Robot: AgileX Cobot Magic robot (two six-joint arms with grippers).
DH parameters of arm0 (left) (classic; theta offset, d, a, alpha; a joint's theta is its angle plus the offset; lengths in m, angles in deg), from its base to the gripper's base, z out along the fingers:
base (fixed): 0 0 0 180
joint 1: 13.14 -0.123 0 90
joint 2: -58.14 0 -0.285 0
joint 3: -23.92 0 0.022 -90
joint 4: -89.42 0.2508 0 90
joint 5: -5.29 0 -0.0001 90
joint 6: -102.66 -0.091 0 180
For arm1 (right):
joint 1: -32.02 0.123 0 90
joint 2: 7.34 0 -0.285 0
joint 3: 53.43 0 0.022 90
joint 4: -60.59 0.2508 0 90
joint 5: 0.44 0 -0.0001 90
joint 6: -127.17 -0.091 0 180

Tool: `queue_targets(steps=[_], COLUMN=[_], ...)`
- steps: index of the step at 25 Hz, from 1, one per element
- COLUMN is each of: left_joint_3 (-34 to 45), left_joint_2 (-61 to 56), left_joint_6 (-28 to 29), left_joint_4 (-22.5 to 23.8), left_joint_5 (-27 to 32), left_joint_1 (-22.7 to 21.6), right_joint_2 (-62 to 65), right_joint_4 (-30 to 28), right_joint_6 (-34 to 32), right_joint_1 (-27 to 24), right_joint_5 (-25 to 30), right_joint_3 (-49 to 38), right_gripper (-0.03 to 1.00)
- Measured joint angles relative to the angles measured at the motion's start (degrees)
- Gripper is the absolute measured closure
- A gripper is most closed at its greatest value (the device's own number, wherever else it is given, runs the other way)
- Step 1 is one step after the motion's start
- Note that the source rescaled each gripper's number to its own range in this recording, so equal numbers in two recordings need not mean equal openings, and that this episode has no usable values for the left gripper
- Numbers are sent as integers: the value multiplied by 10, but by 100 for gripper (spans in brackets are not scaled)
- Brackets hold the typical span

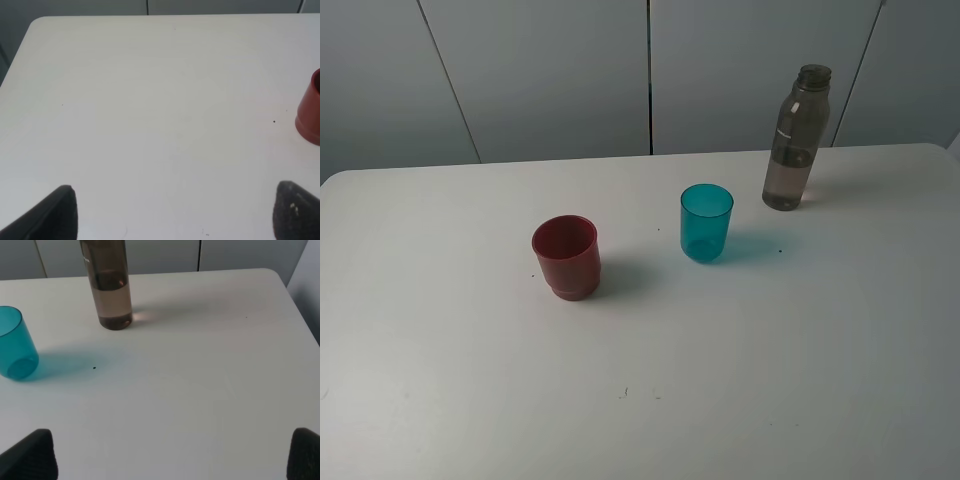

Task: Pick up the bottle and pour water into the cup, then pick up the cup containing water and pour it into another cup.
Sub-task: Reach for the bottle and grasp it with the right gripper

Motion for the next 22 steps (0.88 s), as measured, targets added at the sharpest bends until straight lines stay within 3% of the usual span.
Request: queue_targets(steps=[22], left_joint_3=[0], left_joint_2=[0], left_joint_6=[-1], left_joint_4=[0], left_joint_5=[0], left_joint_1=[0], right_joint_2=[0], right_joint_4=[0], right_joint_6=[0], right_joint_1=[0], right_joint_5=[0], right_joint_3=[0], right_gripper=[-3])
